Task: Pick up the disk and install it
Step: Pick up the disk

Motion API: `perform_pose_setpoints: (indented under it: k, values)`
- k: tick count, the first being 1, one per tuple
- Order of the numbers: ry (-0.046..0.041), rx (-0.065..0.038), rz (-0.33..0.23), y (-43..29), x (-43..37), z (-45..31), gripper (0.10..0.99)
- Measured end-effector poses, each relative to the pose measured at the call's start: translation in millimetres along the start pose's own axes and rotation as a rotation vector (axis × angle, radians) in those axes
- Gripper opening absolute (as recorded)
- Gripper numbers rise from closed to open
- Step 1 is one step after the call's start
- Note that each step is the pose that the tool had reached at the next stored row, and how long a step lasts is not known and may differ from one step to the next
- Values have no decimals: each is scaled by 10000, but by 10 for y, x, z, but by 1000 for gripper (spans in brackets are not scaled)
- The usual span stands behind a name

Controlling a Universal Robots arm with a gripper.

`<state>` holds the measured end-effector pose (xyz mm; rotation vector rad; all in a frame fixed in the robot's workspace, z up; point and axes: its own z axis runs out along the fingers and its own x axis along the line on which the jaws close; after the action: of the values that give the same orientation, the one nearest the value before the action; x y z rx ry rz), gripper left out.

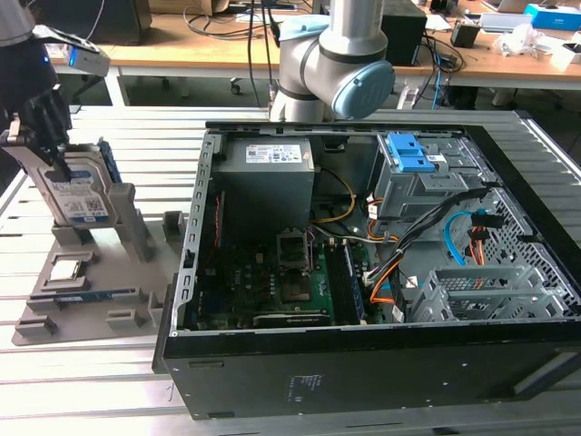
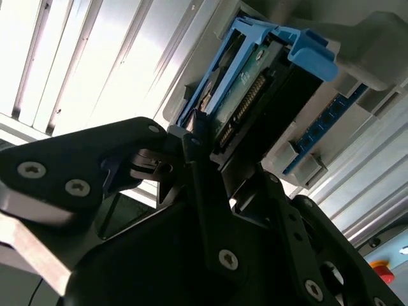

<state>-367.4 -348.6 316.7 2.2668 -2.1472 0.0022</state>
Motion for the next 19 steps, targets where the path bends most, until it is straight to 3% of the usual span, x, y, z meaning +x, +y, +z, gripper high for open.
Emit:
perform_pose_setpoints:
  k: [5,8,14,19]
  values:
    - [0,-1,0,2,2,-131,369]
    - [0,1,0,3,4,-267,369]
    - [0,0,0,5,6,-408,369]
    - [-1,1,0,7,8,-573,369]
